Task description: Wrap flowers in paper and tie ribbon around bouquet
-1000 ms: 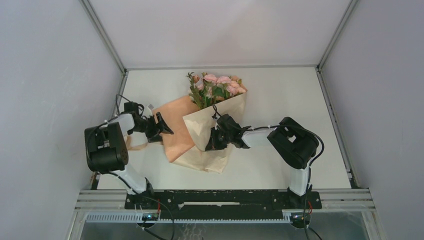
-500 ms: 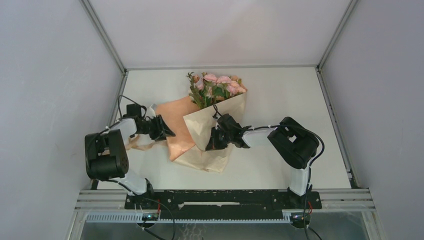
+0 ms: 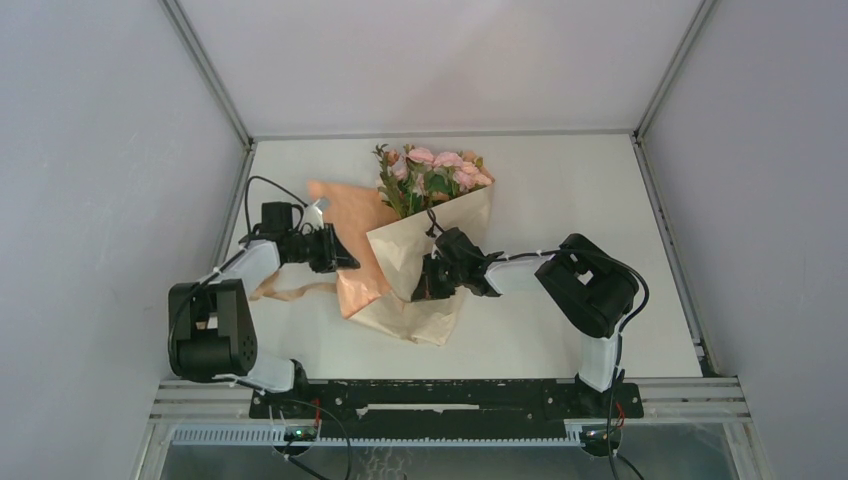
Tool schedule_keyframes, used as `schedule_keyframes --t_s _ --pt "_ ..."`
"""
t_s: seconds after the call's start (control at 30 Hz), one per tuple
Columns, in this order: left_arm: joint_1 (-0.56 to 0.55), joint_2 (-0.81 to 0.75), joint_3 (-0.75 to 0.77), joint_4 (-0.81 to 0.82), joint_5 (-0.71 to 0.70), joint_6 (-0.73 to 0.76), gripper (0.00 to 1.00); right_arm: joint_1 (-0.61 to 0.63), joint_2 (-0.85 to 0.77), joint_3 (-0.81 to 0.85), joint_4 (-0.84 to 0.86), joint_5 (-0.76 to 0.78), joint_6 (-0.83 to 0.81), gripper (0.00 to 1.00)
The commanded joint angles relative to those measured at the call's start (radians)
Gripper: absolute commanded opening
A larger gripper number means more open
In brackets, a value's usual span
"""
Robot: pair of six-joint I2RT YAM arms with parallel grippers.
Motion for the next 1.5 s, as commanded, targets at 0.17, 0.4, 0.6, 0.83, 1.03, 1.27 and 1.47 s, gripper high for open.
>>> schedule_keyframes --t_s 0.17,0.4,0.6,0.83,1.03,1.27,1.47 --pt "-0.111 -0.225 0.003 -0.075 -0.068 0.184 0.04 -0.018 0.024 -0.036 -0.023 0.04 -0.007 0.0" --pt "-0.389 -0.23 0.131 -0.065 -0.139 0.19 0.0 -0.038 0.026 -0.075 0.071 -0.006 0.047 0.0" --pt "-0.548 -0.074 0.266 -0.017 -0.201 0.137 0.0 -0.055 0.015 -0.093 0.174 -0.071 0.106 0.0" --pt "-0.569 0.046 0.359 -0.035 -0.212 0.096 0.0 -0.066 -0.049 -0.099 0.191 -0.07 0.124 0.0" --pt "-0.613 0.091 0.369 -0.004 -0.25 0.132 0.0 -0.084 -0.051 -0.11 0.255 -0.121 0.182 0.0" --pt "-0.641 0.239 0.417 -0.036 -0.331 0.199 0.0 -0.096 -0.208 -0.142 0.154 -0.017 0.186 0.0" --pt "-0.645 0.259 0.39 -0.021 -0.355 0.222 0.0 -0.164 -0.288 -0.2 0.08 -0.002 0.183 0.06"
